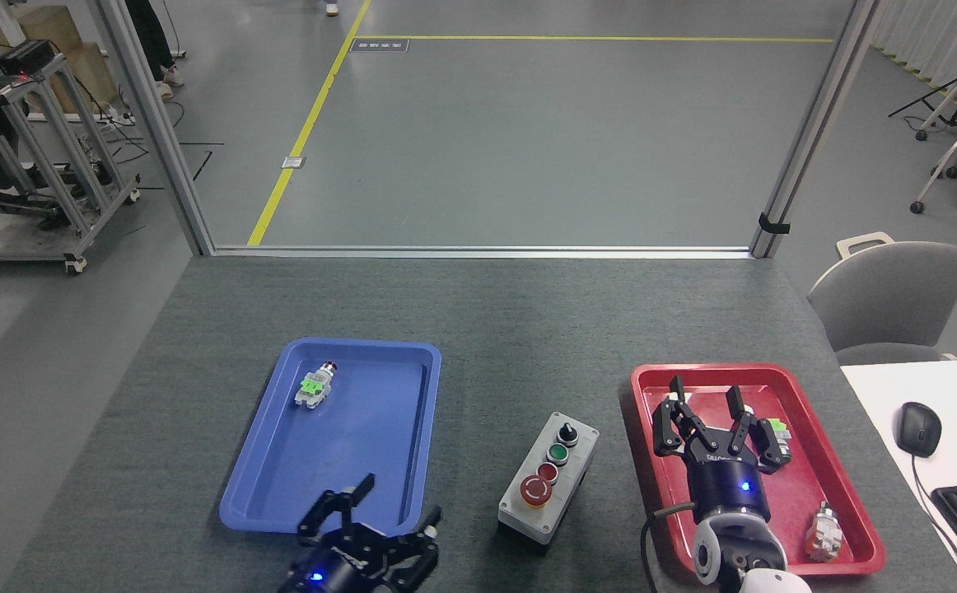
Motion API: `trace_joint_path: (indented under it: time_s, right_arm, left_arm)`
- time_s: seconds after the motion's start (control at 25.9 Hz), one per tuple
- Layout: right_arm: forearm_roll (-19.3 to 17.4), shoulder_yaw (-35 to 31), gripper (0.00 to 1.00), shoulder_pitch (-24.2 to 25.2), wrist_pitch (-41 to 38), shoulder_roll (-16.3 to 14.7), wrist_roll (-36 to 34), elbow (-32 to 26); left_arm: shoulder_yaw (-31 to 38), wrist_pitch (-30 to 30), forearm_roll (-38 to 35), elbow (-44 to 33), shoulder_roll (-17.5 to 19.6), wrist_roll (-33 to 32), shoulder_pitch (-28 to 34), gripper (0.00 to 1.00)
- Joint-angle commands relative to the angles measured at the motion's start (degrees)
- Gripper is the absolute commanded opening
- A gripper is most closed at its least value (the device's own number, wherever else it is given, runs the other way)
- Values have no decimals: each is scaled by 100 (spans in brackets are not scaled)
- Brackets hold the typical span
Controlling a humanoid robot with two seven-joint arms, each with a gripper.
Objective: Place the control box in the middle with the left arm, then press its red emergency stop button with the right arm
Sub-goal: 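Withdraw the left gripper and move the right gripper onto the red button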
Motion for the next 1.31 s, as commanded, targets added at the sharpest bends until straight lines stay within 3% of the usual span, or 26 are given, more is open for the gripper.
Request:
trace_joint_path:
  time_s: [0.0,0.12,0.27,0.43,0.54,0.85,1.08,1.28]
  right_arm:
    - [12,63,3,-106,-602,-16,-4,38]
    - [47,80,0,-88,-2078,-87,5,108]
    - [161,265,0,8,-3291,-166,49,117]
    - [460,985,0,140,-3397,-412,57,232]
    - [469,1249,0,149,-3388,-412,57,355]
    - [477,1328,0,131,-3361,-368,57,662]
    - [486,1381,0,105,-3361,-368,66,776]
    - [486,1495,0,87,-3353,-368,57,908]
  left_arm:
    - [1338,-776,513,-136,135,19,235,99]
    - [2278,-1321,759,93,65,19,129,99]
    - [2823,-1330,785,163,74,19,-222,99]
    - [3184,-1312,785,444,47,19,-495,99]
    - [3201,-1312,776,708,65,28,-653,99]
    - [3483,-1286,706,849,-5,98,-671,99]
    - [3474,-504,688,787,-129,134,-697,99]
    - [3456,-468,688,796,-129,116,-776,99]
